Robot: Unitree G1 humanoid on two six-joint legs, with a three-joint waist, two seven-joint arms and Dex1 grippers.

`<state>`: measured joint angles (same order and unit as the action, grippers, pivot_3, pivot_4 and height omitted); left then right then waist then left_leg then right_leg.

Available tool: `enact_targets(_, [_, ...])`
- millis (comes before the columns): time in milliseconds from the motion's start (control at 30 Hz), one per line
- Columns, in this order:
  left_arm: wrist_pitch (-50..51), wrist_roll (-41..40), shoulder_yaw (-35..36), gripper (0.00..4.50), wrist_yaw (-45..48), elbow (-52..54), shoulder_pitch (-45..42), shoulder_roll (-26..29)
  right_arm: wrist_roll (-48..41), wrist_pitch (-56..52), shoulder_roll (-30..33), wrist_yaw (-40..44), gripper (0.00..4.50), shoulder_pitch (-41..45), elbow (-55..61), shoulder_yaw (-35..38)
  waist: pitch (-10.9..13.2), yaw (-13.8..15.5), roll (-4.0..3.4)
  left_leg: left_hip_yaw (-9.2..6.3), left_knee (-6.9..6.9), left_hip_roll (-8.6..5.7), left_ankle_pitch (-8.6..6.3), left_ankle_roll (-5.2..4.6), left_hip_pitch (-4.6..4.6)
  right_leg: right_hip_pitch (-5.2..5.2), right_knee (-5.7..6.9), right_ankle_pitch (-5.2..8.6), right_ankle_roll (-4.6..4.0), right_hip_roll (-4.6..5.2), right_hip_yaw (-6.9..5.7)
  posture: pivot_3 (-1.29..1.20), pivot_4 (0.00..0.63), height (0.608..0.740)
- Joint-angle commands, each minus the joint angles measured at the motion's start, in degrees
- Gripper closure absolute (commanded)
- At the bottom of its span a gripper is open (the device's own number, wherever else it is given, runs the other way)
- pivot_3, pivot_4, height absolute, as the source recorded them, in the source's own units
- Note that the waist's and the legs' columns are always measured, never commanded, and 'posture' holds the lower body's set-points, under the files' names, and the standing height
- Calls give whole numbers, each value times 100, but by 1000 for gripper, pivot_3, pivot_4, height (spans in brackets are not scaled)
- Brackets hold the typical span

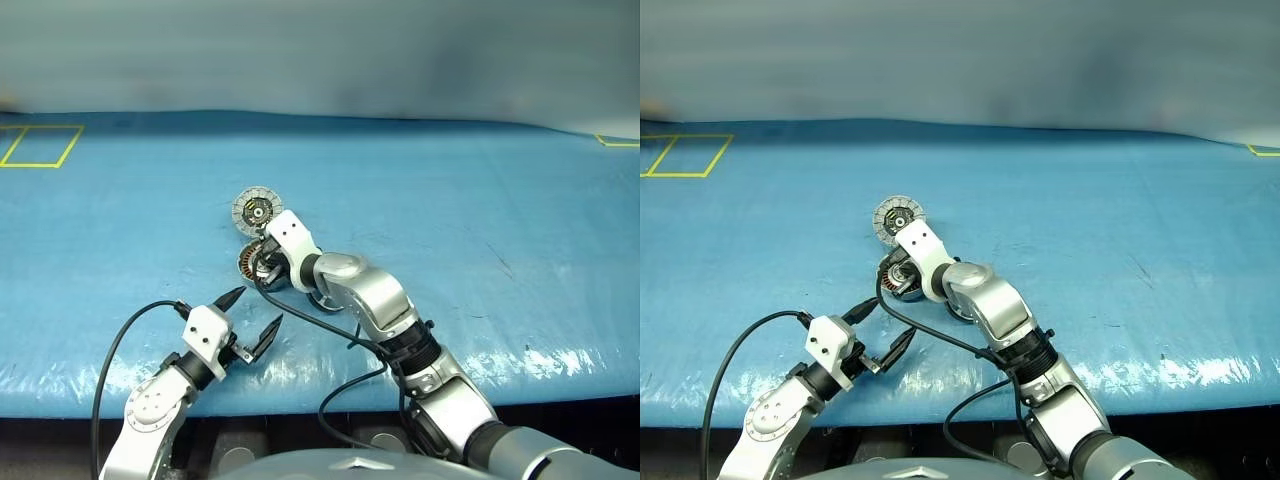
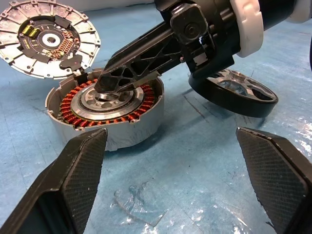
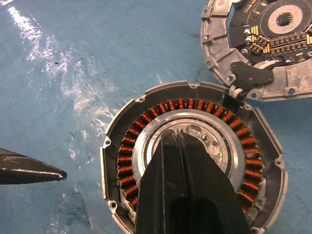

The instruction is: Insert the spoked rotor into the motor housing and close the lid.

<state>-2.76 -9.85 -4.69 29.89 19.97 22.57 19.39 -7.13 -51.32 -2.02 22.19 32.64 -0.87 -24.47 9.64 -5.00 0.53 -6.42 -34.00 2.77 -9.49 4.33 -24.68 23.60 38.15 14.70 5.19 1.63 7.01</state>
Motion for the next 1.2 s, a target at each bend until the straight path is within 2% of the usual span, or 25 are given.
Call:
enact_targets(33, [-51, -27, 45, 0, -37, 150, 29, 5, -14, 91, -76, 40, 4469, 78, 118, -7, 0, 1, 0, 0, 0, 0, 0, 0, 0, 0, 0, 0, 0, 0, 0, 0, 150, 740])
enact_targets(233, [-56, -24, 57, 0, -63, 150, 42, 3, 15, 31, -73, 65, 4469, 31, 26, -66, 0, 1, 0, 0, 0, 0, 0, 0, 0, 0, 0, 0, 0, 0, 0, 0, 150, 740])
enact_targets(667, [-47, -7, -18, 0, -126, 153, 92, -25, 105, -342, -129, -429, 4469, -117, -192, 208, -1, 12, 0, 0, -2, 0, 0, 0, 2, -3, 0, 0, 0, 0, 0, 0, 150, 740])
enact_targets(933, [-27, -24, -83, 0, -99, 97, 61, -41, -350, -502, -49, -123, 4469, -246, 724, 541, -1, 14, 1, 0, -1, 0, 0, 0, 1, -3, -1, 1, -1, 0, 0, 0, 150, 740])
enact_targets(1200, [-39, -30, -104, 0, -71, 38, -22, -47, -306, -614, 299, -235, 4469, -286, 1261, 667, -1, 9, 0, 0, 3, 0, 0, 0, -1, 3, -2, 1, -2, 0, 0, 0, 150, 740])
